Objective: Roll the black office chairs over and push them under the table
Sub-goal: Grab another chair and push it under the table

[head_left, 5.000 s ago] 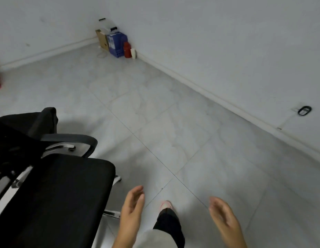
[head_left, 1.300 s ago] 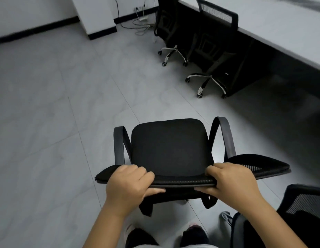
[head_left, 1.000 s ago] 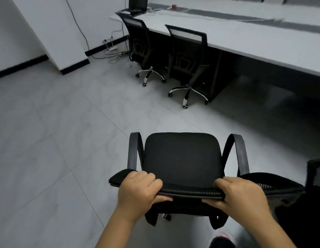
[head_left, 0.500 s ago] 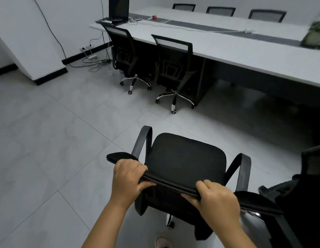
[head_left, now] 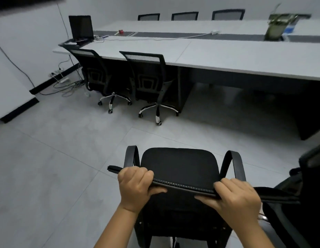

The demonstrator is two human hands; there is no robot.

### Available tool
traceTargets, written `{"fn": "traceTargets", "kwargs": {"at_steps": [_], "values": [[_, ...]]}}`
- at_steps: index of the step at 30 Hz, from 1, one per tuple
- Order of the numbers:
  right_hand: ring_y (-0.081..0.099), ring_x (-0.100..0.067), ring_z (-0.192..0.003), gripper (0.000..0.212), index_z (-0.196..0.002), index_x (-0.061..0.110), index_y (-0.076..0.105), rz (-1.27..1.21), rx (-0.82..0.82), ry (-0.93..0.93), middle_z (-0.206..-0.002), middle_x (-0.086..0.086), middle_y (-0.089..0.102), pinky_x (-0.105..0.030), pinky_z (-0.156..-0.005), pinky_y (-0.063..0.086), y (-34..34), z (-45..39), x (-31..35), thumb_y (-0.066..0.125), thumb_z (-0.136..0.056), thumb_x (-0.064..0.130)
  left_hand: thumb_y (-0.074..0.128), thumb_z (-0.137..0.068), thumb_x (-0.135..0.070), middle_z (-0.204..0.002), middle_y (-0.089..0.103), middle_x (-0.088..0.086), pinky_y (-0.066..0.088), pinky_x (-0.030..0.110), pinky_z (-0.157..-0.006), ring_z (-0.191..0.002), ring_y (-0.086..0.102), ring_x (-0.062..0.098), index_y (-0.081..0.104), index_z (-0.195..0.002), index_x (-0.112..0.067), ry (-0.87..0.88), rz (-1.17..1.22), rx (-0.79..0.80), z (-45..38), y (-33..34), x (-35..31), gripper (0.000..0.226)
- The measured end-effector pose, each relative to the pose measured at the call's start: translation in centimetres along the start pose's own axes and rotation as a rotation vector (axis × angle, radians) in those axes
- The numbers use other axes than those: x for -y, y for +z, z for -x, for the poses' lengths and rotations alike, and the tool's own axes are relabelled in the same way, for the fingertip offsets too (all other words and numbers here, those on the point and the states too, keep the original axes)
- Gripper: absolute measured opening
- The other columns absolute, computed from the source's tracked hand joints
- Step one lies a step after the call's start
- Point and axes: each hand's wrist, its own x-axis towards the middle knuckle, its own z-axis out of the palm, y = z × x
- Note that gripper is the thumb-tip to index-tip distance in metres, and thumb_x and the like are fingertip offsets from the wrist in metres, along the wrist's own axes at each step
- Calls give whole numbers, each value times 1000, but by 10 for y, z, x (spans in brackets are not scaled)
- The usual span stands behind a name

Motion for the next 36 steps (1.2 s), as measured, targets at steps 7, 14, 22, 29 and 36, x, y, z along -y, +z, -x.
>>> {"fn": "traceTargets", "kwargs": {"at_steps": [7, 14, 22, 29, 36], "values": [[41, -17, -39, 65, -44, 15, 44, -39, 24, 33, -43, 2, 40, -24, -52, 21, 38, -31, -20, 41, -79, 69, 22, -88, -63, -45, 55, 4, 27, 30, -61, -64, 36, 16, 40, -72, -16, 13, -35, -18, -19, 47, 16, 53], [37, -16, -31, 58, -41, 15, 44, 11, 145, 89, -39, 3, 39, -16, -44, 19, 74, -76, -45, 41, -64, 68, 21, -89, -63, -47, 54, 3, 27, 30, -61, -65, 34, 17, 41, -73, -17, 30, -38, -2, -50, 104, 35, 52], [42, -14, -34, 49, -44, 17, 45, 132, 236, 119, -43, 4, 42, -16, -40, 24, 136, -117, -54, 61, -62, 59, 20, -88, -65, -49, 53, 1, 26, 29, -65, -66, 34, 15, 39, -73, -20, 28, 66, 122, -84, 182, 85, 51], [48, -9, -38, 39, -50, 21, 51, 234, 355, 105, -45, 7, 47, -14, -36, 26, 179, -165, -84, 65, -57, 57, 17, -91, -61, -48, 50, -6, 24, 24, -62, -46, 51, 15, 53, -54, -18, 180, 154, 303, -131, 254, 127, 68], [41, -15, -30, 51, -44, 14, 43, 363, 277, 206, -37, 3, 40, -15, -36, 20, 204, -198, -130, 46, -70, 58, 20, -91, -59, -45, 45, -1, 26, 26, -61, -42, 47, 19, 47, -52, -13, 219, 226, 308, -178, 335, 135, 66]]}}
